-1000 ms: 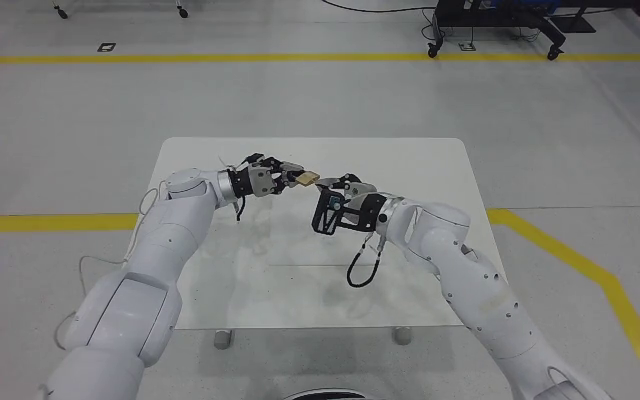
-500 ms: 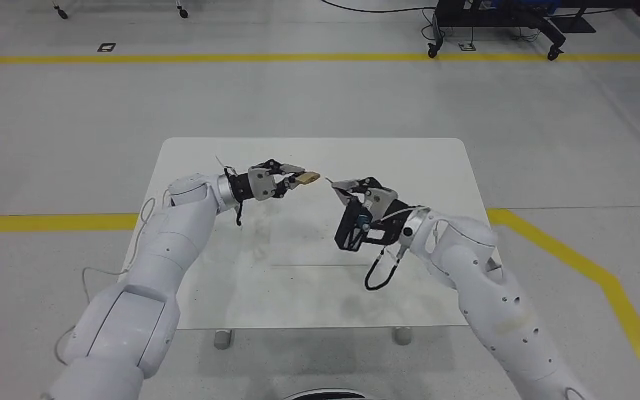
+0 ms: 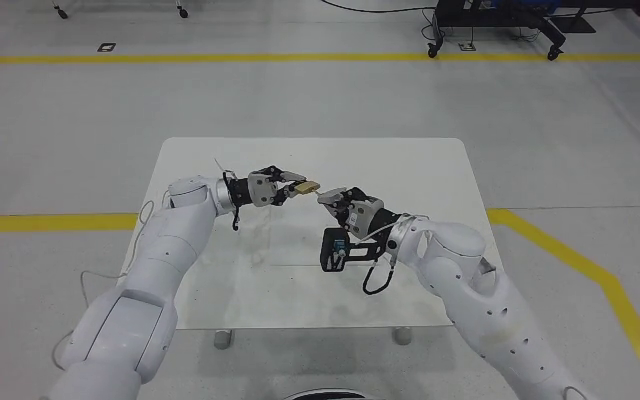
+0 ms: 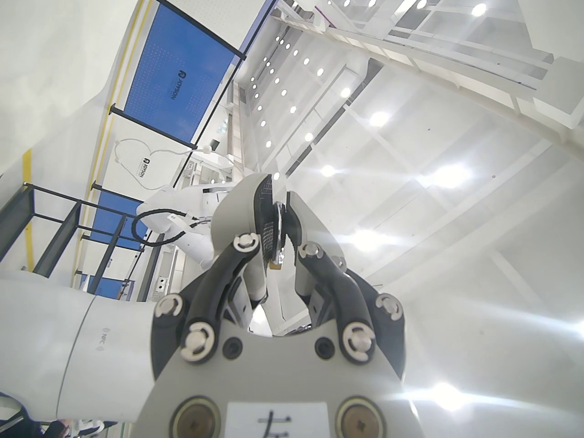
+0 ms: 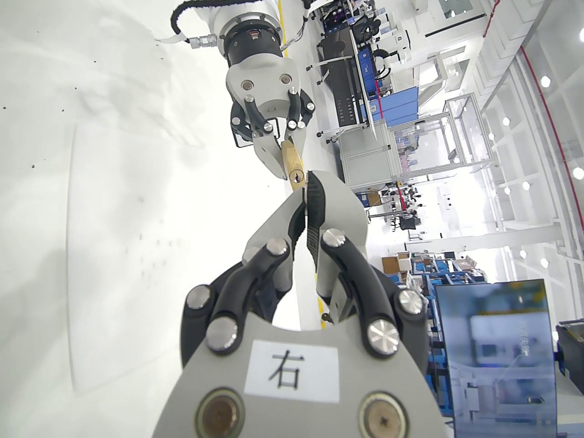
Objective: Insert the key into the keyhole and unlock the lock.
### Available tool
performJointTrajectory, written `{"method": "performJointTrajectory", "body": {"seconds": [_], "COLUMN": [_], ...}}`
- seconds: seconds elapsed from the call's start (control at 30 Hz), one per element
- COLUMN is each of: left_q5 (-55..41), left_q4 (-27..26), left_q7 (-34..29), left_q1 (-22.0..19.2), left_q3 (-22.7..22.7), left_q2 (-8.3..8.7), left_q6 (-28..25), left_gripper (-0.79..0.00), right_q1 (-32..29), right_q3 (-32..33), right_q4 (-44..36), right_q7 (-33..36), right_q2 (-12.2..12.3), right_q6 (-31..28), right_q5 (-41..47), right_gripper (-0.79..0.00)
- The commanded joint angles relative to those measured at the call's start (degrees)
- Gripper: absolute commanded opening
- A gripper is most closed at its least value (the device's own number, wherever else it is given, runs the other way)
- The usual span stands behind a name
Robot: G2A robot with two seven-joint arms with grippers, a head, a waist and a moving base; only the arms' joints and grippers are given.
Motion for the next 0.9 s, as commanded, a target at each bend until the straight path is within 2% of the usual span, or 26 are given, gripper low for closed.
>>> {"method": "performJointTrajectory", "body": {"seconds": [0.0, 0.3, 0.87], "left_q5": [-0.11, 0.12, 0.43], "left_q4": [-0.14, -0.74, -0.84], "left_q7": [0.15, 1.43, 1.81], "left_q1": [0.05, 0.13, 0.18], "left_q3": [-0.08, 0.05, 0.16], "left_q2": [0.03, 0.01, 0.06], "left_q6": [0.07, -0.12, -0.69], "left_gripper": [-0.785, -0.785, -0.785], "right_q1": [0.32, 1.52, 3.49], "right_q3": [-0.37, -1.40, -3.75], "right_q4": [-0.02, 0.01, 0.24], "right_q7": [0.59, 4.48, 6.72], "right_q2": [0.01, -0.12, -0.26], "right_q6": [-0.54, -1.82, -4.96], "right_q5": [-0.63, -1.99, -3.64], "right_gripper": [-0.785, -0.785, -0.785]}}
